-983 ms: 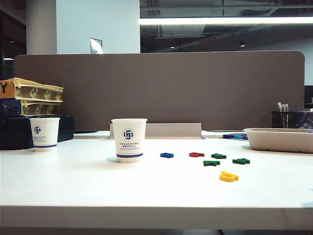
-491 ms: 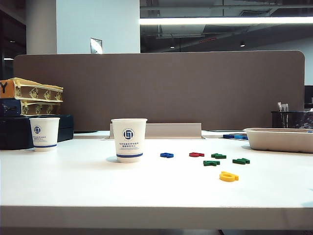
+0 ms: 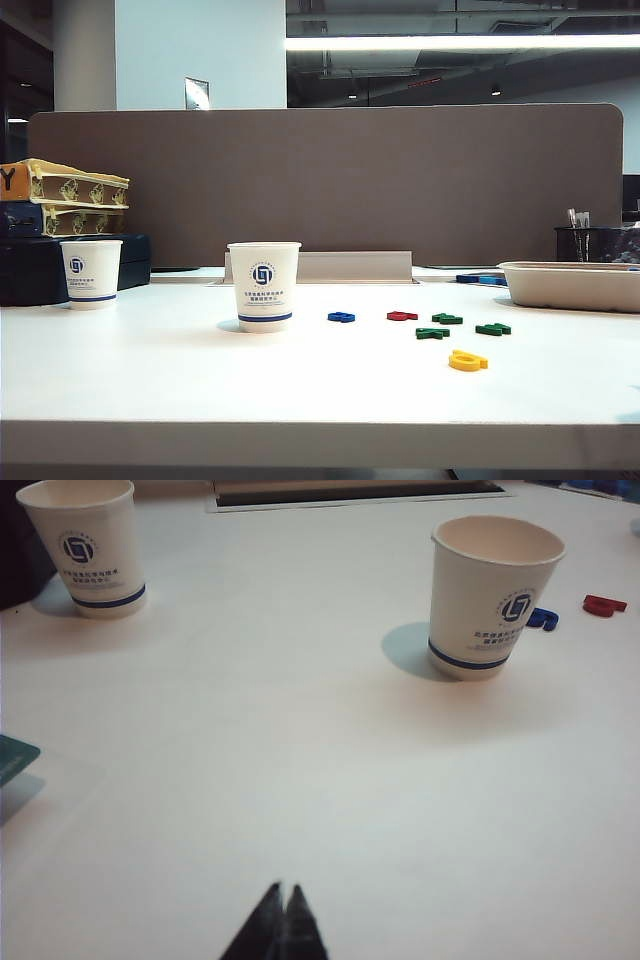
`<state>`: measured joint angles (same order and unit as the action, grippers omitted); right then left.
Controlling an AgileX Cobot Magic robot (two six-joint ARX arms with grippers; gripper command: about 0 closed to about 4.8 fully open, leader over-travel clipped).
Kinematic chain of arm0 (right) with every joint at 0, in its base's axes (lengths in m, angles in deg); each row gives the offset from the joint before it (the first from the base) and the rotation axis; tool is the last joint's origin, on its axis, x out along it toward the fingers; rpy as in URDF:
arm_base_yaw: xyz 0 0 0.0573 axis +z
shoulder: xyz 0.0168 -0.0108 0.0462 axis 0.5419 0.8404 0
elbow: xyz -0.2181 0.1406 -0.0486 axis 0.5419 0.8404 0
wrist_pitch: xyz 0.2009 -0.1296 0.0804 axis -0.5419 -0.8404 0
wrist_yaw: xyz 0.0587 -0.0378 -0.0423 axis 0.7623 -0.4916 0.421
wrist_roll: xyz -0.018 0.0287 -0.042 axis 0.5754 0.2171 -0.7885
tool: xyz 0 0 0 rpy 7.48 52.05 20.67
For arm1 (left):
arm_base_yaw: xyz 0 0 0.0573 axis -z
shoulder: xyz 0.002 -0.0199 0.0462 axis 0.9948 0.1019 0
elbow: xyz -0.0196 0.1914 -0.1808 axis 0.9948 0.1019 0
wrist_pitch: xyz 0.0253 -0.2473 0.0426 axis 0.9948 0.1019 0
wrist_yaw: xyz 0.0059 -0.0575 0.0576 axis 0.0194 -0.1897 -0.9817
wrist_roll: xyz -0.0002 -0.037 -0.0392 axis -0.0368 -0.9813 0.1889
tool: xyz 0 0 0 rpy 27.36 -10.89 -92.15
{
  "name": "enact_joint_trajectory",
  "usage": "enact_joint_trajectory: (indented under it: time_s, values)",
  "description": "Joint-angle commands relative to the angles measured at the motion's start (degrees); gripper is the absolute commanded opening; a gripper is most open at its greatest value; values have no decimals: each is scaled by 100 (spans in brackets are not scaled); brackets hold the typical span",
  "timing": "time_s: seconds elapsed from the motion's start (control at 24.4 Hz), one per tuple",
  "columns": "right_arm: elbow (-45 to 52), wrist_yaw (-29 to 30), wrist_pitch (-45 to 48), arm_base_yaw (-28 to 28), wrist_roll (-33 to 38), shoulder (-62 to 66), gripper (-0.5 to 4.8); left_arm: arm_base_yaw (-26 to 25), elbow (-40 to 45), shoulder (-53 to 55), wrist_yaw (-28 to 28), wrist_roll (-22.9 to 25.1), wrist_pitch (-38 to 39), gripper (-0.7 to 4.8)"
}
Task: Pick up the letter "c" and put it in the paper cup.
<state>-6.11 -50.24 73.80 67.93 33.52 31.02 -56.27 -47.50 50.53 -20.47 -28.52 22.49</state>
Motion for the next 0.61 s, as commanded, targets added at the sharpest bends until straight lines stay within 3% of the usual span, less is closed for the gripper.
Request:
enact_joint_trajectory:
  time_s: [0.04, 0.29, 0.61]
  values:
    - [28, -24, 105, 0, 22, -2, -1, 4, -17, -197, -42, -42, -28, -6]
    - [28, -24, 103, 0, 24, -4, -1, 4, -17, -717, -304, -37, -146, -6]
    - [28, -24, 101, 0, 22, -7, -1, -306, -17, -717, -20, -31, -584, -6]
